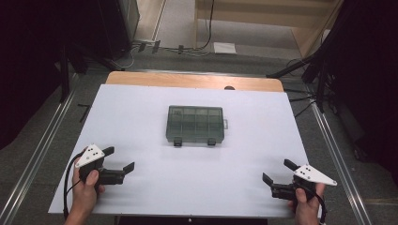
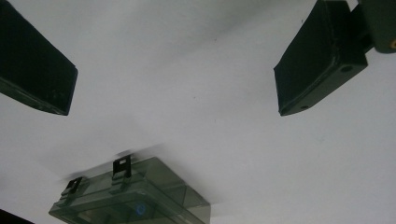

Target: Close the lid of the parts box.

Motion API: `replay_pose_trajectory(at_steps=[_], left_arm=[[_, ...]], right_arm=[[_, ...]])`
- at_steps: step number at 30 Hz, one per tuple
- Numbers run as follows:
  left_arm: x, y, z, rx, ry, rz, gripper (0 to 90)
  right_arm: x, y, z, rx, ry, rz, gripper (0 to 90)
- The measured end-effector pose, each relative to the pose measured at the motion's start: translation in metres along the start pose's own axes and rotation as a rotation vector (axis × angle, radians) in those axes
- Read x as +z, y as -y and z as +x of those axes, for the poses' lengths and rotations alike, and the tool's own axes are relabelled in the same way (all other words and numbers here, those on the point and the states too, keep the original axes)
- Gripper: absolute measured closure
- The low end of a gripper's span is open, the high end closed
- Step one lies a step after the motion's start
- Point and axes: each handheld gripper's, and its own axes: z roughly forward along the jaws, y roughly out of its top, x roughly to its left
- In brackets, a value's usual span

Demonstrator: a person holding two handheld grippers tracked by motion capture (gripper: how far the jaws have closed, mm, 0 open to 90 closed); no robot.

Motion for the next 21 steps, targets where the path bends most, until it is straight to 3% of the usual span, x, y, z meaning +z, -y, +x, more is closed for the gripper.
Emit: replay_pose_trajectory(at_steps=[15, 17, 21], left_arm=[[-0.015, 0.008, 0.004, -0.026, -0.056, -0.021, 0.0], [-0.017, 0.009, 0.006, -0.015, -0.068, -0.02, 0.0], [-0.02, 0.01, 0.013, -0.042, -0.082, -0.033, 0.0]], right_arm=[[-0.018, 0.002, -0.009, 0.041, 0.045, -0.041, 0.0], [-0.018, 0.003, -0.01, 0.042, 0.05, -0.035, 0.0], [-0.018, 0.005, -0.011, 0.05, 0.052, -0.016, 0.0]])
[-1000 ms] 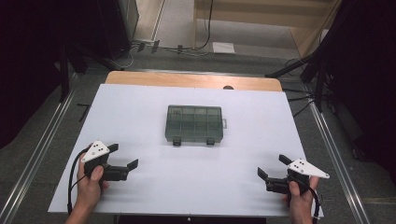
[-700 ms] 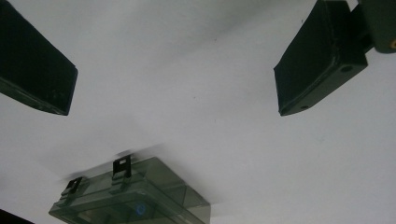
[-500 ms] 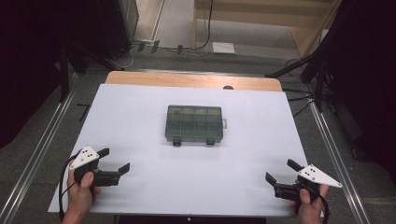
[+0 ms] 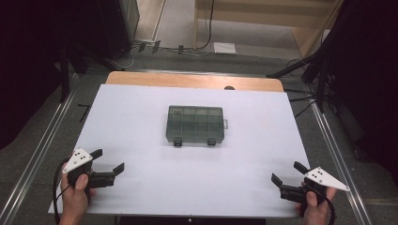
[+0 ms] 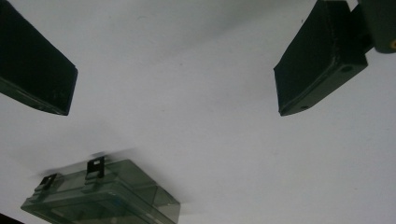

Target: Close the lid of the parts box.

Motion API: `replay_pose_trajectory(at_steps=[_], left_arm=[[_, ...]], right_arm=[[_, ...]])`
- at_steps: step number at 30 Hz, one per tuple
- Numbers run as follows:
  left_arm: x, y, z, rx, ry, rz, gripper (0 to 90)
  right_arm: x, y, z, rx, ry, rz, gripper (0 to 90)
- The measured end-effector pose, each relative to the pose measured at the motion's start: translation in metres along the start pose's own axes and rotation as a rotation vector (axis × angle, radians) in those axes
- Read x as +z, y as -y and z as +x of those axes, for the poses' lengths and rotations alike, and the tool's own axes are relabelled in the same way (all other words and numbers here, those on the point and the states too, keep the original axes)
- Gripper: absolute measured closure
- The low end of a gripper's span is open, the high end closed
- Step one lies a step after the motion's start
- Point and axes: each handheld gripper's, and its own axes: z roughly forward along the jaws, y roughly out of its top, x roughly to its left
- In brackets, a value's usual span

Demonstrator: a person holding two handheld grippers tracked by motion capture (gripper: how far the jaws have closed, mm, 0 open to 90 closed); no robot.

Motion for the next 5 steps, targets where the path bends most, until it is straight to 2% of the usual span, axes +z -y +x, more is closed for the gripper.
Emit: replay_pose_trajectory(at_steps=[2, 5], left_arm=[[-0.0008, 0.0005, 0.0012, 0.001, -0.008, 0.005, 0.0], [-0.001, 0.0014, 0.0014, -0.004, -0.006, 0.01, 0.0]], right_arm=[[-0.0001, 0.0001, 0.0003, -0.015, 0.005, 0.003, 0.0], [-0.0002, -0.0004, 0.0005, -0.006, 0.006, -0.003, 0.0]])
